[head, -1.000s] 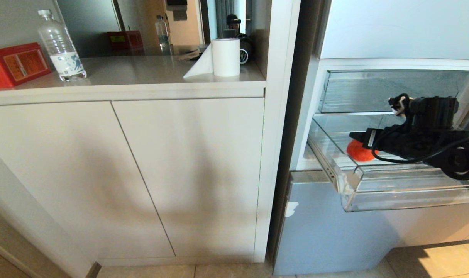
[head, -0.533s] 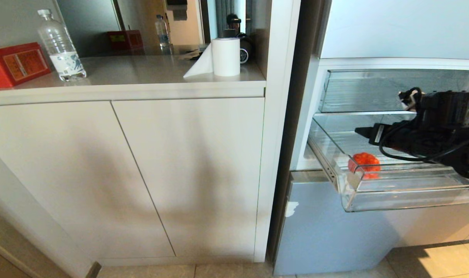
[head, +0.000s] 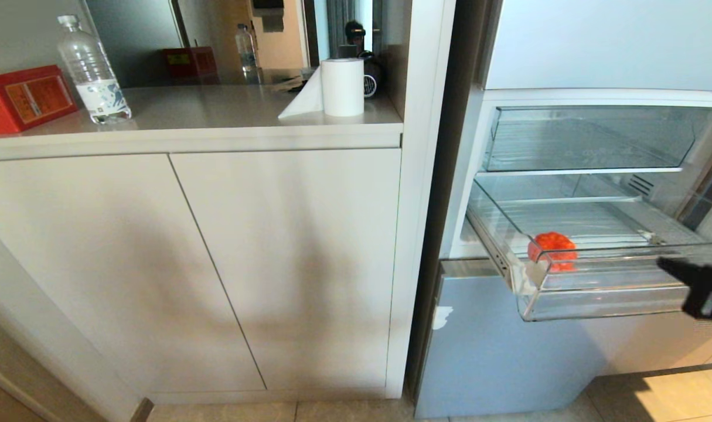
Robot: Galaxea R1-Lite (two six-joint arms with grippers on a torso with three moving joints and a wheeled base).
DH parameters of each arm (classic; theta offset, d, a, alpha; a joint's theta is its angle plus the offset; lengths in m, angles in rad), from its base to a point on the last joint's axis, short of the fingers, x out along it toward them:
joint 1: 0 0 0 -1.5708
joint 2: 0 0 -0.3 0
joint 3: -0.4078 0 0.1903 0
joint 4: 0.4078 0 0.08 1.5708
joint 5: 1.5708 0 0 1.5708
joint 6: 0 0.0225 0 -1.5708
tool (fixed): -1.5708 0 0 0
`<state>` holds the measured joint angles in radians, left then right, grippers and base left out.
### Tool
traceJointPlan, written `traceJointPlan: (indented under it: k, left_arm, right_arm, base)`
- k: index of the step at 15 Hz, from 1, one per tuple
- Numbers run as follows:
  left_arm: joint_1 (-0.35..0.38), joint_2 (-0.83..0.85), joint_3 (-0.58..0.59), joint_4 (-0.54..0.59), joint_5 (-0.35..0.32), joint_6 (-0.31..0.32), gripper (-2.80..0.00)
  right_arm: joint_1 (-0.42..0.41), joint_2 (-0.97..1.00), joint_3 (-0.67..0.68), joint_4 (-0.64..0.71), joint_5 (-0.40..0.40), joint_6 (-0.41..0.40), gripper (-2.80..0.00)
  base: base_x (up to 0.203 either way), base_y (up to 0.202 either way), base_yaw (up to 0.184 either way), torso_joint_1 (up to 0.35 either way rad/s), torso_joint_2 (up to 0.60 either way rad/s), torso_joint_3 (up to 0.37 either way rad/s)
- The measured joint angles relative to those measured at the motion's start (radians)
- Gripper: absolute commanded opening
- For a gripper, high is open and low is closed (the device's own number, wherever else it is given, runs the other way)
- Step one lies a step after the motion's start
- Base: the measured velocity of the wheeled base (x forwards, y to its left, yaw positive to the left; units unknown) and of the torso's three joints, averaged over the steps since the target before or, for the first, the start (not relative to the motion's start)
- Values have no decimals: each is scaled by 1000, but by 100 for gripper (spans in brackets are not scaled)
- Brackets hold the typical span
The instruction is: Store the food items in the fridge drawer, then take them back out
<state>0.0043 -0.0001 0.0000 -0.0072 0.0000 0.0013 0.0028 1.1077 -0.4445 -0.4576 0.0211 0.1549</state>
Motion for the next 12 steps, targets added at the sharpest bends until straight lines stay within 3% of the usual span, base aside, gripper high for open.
traceJointPlan:
  k: [5,9,12]
  left_arm:
    - [0,0,0,0,0,0,-280]
    - [0,0,0,0,0,0,-280]
    - [0,0,0,0,0,0,-280]
  right_arm:
    - [0,-477,338,129,-1,-51,-280]
    - [7,-806,426,354,6,-158,-280]
    - [4,-978,441,435,4,-222,-280]
  base:
    - [0,0,0,0,0,0]
    - [0,0,0,0,0,0]
    - [0,0,0,0,0,0]
